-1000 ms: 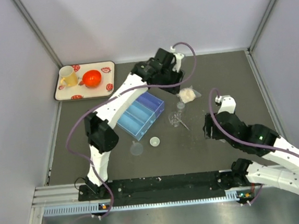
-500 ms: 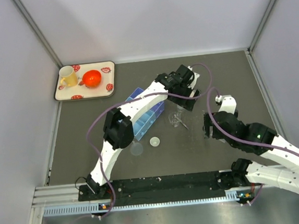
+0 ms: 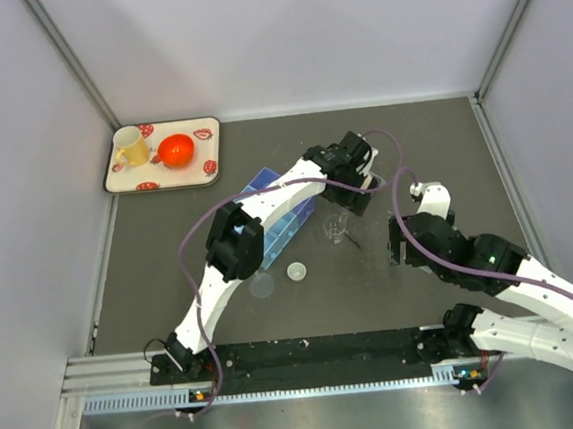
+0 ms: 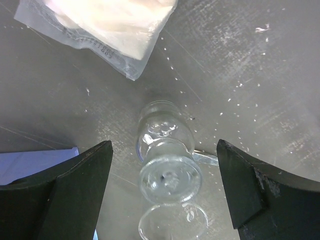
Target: Organize the chemistry lab equipment
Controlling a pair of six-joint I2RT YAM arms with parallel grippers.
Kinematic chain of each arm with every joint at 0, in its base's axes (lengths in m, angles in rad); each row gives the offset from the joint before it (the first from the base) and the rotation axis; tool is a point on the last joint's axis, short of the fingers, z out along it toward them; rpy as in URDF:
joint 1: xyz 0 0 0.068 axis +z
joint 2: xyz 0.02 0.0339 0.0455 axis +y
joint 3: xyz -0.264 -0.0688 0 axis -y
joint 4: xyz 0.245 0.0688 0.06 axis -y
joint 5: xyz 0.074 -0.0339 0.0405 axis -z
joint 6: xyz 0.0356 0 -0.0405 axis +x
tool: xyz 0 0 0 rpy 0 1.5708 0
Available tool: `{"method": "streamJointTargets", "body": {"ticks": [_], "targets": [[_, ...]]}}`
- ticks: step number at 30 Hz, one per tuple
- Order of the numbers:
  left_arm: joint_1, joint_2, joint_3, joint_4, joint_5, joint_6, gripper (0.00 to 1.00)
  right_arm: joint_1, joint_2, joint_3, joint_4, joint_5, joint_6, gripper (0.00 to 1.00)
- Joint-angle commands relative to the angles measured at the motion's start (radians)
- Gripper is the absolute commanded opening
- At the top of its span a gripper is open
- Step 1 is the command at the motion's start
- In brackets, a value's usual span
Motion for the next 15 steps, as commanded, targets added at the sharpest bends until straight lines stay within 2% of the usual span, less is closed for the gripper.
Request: {"method": "streamJointTargets", "body": {"ticks": [1, 8, 12, 15], "targets": [[0.007, 0.016, 0.021, 0.033, -0.016, -0.006, 0.90, 0.010, 0.003, 0.024, 0.033, 0.017, 0.000, 0.79], [0.009, 0.021, 0.005, 0.040, -0.016, -0.001, 0.86, 0.010, 0.019, 0.027, 0.042, 0.011, -0.007, 0.79], [0.009, 0.021, -0.013, 0.049, -0.017, 0.002, 0.76, 0.011, 0.018, 0.027, 0.045, 0.010, -0.010, 0.78], [0.012, 0.021, -0.018, 0.050, -0.016, 0.001, 0.73, 0.010, 0.019, 0.024, 0.050, 0.007, -0.012, 0.78]]}}
